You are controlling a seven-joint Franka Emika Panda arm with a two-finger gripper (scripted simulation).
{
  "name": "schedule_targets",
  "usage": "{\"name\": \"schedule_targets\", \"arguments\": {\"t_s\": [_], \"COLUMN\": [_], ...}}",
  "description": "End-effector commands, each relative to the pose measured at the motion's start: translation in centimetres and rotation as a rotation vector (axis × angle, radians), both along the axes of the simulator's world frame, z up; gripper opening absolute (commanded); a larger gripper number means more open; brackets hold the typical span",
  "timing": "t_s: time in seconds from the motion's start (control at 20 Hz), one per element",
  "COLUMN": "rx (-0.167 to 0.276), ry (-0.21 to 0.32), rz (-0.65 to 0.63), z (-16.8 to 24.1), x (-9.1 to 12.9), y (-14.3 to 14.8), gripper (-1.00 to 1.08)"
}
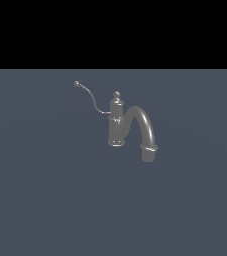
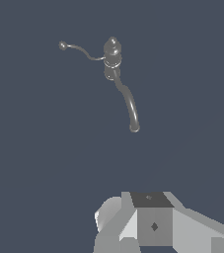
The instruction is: Turn on the faucet by rotating a designated handle.
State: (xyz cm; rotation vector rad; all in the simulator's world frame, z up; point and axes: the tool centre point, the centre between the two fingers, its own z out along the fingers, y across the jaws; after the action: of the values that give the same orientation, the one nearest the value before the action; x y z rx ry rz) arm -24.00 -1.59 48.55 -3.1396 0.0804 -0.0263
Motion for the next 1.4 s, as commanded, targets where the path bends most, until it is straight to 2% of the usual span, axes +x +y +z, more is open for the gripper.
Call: {"name": "schedule_targets", "arguments": {"t_s": [0.0, 0.3, 0.65, 0.95, 1.35], "rx": [-0.003, 0.000, 0.012, 0.028, 0.050], "ry": [-0.008, -0.006, -0.004, 0.000, 0.012], "rz": [0.004, -0.009, -0.070, -0.162, -0.337], "z": [0.2, 0.1, -0.3, -1.0, -2.9], "x": [0.3, 0.6, 2.4, 5.1, 10.0], "y": [0.1, 0.1, 0.5, 1.1, 2.4], "gripper": [-1.00, -1.00, -1.00, -1.00, -1.00]}}
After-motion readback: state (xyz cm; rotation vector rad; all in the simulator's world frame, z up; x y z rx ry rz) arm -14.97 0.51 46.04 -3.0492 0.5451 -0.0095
